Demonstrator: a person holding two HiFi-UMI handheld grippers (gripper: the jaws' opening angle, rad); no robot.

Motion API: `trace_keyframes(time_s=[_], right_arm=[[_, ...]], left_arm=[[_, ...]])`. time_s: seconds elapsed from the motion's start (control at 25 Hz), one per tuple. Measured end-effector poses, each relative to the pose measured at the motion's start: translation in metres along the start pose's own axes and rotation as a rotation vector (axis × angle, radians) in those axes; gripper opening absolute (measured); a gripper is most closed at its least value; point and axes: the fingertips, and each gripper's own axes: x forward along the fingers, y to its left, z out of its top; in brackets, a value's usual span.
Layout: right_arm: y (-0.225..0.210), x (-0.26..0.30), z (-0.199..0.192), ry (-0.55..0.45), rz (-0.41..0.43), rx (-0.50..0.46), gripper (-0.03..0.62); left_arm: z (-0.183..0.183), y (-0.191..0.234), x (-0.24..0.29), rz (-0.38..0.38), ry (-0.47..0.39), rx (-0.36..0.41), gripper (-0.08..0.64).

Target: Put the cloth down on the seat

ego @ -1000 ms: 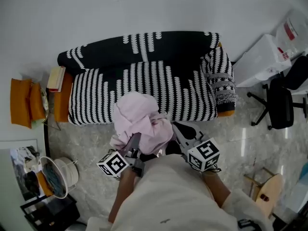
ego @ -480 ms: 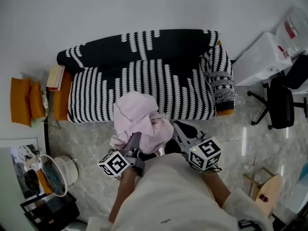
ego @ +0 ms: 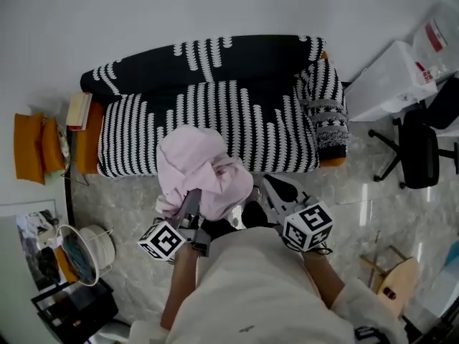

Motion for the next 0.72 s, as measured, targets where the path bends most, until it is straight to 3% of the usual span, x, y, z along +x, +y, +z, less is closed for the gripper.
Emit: trace_keyframes(time_s=[0.72], right_arm=[[-0.003, 0.007, -0.002, 0.020, -0.006, 0.019, 0.008]], left_arm=[[0.025, -0.006, 0.004, 0.020, -0.037, -0.006, 0.181]])
